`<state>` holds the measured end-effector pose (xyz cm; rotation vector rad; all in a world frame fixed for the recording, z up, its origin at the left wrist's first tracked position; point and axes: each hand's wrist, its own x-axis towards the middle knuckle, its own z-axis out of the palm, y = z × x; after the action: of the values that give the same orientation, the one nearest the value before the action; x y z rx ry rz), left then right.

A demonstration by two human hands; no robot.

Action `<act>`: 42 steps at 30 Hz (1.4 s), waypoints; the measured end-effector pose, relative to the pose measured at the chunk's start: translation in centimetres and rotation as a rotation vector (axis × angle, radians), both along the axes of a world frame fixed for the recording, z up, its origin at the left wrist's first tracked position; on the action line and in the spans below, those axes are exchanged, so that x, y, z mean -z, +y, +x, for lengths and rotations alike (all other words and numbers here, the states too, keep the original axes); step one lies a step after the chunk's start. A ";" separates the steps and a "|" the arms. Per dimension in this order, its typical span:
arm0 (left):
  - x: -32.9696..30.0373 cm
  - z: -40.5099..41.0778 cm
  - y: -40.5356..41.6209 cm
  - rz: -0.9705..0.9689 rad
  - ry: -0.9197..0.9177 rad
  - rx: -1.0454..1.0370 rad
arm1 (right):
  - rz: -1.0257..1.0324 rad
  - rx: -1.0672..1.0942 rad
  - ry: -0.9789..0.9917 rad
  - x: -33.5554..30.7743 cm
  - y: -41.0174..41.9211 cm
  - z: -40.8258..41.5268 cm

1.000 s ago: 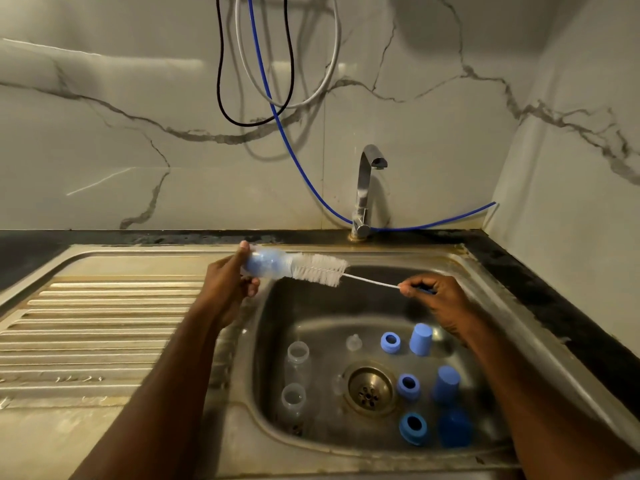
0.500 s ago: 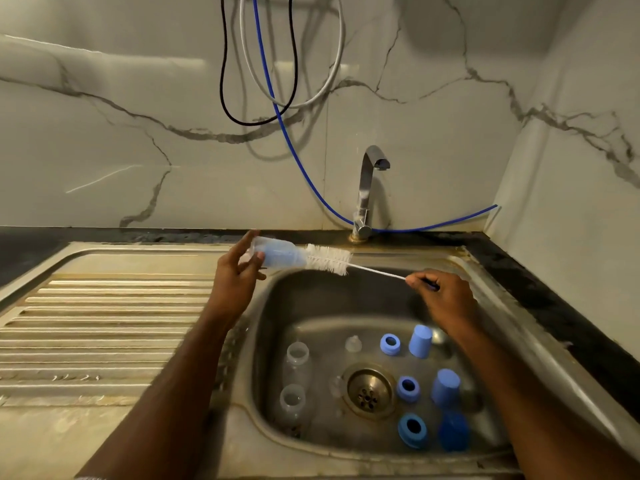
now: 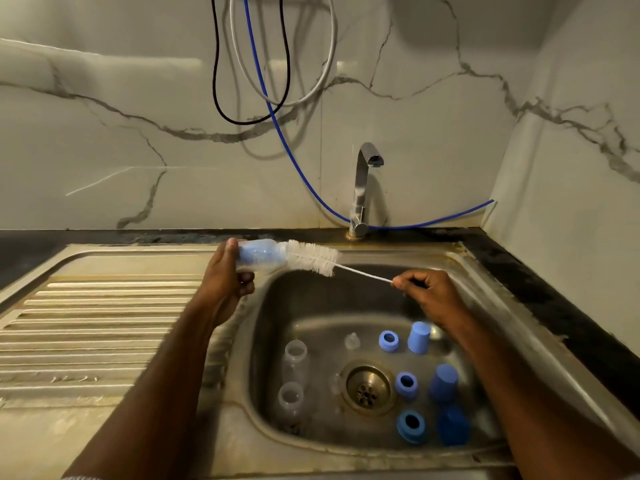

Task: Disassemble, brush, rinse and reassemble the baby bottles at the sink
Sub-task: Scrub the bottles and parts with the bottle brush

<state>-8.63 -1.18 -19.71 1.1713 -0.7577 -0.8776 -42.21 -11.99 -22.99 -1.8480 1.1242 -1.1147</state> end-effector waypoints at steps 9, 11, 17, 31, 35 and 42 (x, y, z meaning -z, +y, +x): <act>1.8 0.2 -1.8 -0.010 -0.795 -0.228 | -0.388 0.404 0.252 0.1 0.8 -0.4; 1.6 1.1 -1.6 -0.026 -0.831 -0.225 | -0.389 0.353 0.325 0.2 0.2 -0.7; 0.6 1.4 0.5 0.060 -0.191 0.093 | 0.051 -0.109 0.162 -0.8 -0.3 -1.5; 2.1 0.8 -1.0 -0.077 -0.535 -0.076 | -0.144 0.175 0.141 0.4 -0.5 -0.3; 1.5 1.6 -0.6 -0.107 -0.427 -0.083 | -0.149 0.167 0.062 -0.1 -0.8 -1.1; 0.8 0.5 -0.1 -0.146 -0.323 -0.032 | -0.194 0.182 0.037 -0.1 -0.9 -0.8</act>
<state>-8.13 -1.28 -20.54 1.2054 -1.0438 -0.6012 -43.04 -12.87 -22.92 -1.9498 1.2644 -1.3385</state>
